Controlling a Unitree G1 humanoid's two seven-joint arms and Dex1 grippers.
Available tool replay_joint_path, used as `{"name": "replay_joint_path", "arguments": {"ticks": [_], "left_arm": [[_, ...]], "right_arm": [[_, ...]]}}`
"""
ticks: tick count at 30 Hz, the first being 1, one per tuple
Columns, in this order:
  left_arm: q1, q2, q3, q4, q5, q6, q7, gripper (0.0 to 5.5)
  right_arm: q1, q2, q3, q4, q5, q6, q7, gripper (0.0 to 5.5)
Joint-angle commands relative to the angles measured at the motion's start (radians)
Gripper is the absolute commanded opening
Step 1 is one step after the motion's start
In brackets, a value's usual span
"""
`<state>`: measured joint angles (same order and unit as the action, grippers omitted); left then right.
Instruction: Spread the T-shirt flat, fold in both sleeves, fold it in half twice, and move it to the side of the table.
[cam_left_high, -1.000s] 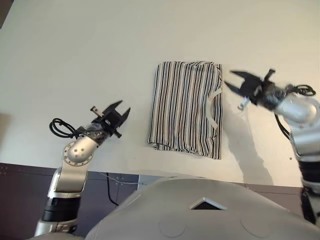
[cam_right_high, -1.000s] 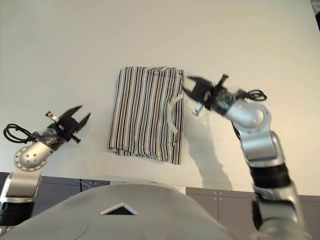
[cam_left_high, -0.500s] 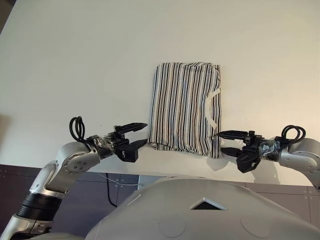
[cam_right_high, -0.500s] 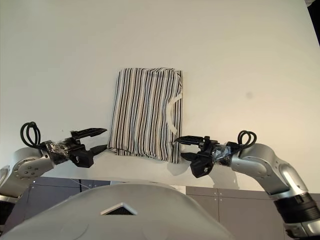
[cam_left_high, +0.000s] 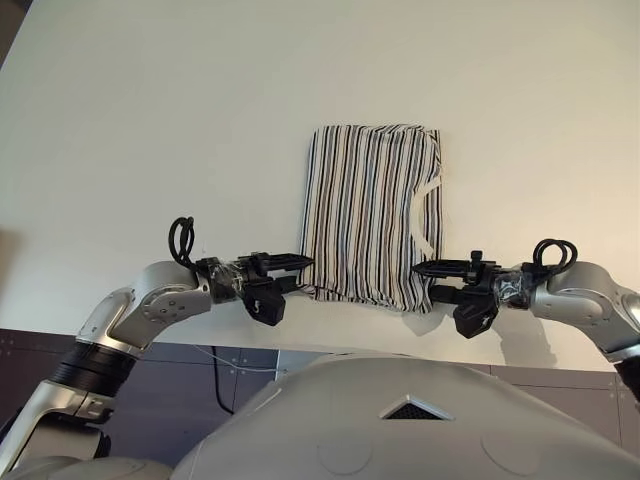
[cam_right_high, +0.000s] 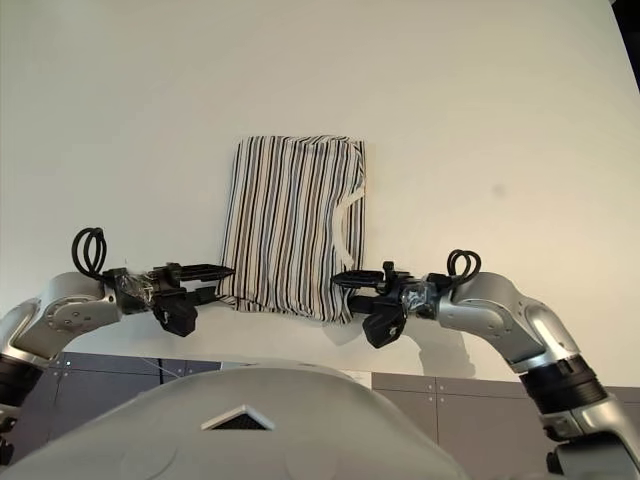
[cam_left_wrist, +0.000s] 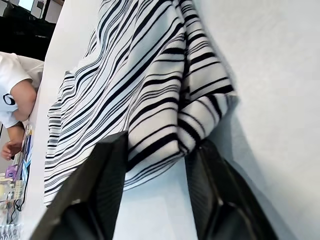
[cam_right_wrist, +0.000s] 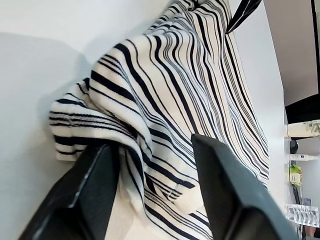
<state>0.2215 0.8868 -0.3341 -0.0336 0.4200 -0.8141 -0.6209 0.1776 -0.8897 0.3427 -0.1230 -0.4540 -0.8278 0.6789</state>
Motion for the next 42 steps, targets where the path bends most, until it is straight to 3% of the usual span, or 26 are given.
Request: {"name": "replay_joint_path", "arguments": {"ticks": [1, 4, 9, 14, 18, 22, 25, 28, 32, 36, 42], "left_arm": [[0.036, 0.034, -0.041, 0.044, 0.091, 0.004, -0.025, 1.18], [0.053, 0.043, -0.039, 0.053, 0.095, -0.003, -0.012, 0.48], [0.056, 0.052, -0.041, 0.071, 0.062, -0.008, -0.012, 0.17], [0.078, 0.034, -0.044, 0.037, -0.007, 0.038, -0.024, 0.16], [0.176, 0.042, -0.023, -0.099, -0.208, 0.182, -0.061, 0.14], [0.362, 0.097, 0.03, -0.322, -0.461, 0.398, -0.104, 0.13], [0.396, 0.088, 0.112, -0.414, -0.671, 0.58, -0.106, 0.12], [0.263, 0.034, 0.175, -0.469, -0.907, 0.793, -0.085, 0.12], [-0.046, -0.098, 0.197, -0.365, -0.994, 1.008, 0.002, 0.12], [-0.286, -0.205, 0.137, -0.144, -0.877, 1.065, -0.003, 0.12], [-0.329, -0.291, 0.09, 0.071, -0.692, 0.971, -0.016, 0.12]], "right_arm": [[-0.037, -0.03, 0.036, 0.06, -0.008, -0.079, 0.01, 1.73], [-0.066, -0.03, 0.056, 0.097, 0.003, -0.141, 0.003, 1.03], [-0.043, -0.019, 0.064, 0.093, 0.072, -0.134, -0.009, 0.13], [-0.005, -0.014, 0.08, 0.018, 0.205, -0.009, 0.03, 0.1], [0.073, -0.08, 0.059, -0.046, 0.294, 0.076, 0.079, 0.1], [0.235, -0.237, 0.012, -0.196, 0.567, 0.271, 0.178, 0.1], [0.242, -0.282, -0.057, -0.305, 0.846, 0.51, 0.218, 0.1], [0.06, -0.177, -0.108, -0.309, 1.033, 0.805, 0.126, 0.1], [-0.242, 0.02, -0.091, -0.146, 0.984, 1.027, 0.005, 0.1], [-0.369, 0.138, -0.059, -0.007, 0.819, 1.059, -0.061, 0.1], [-0.377, 0.229, -0.007, 0.064, 0.641, 1.029, -0.06, 0.1]]}}
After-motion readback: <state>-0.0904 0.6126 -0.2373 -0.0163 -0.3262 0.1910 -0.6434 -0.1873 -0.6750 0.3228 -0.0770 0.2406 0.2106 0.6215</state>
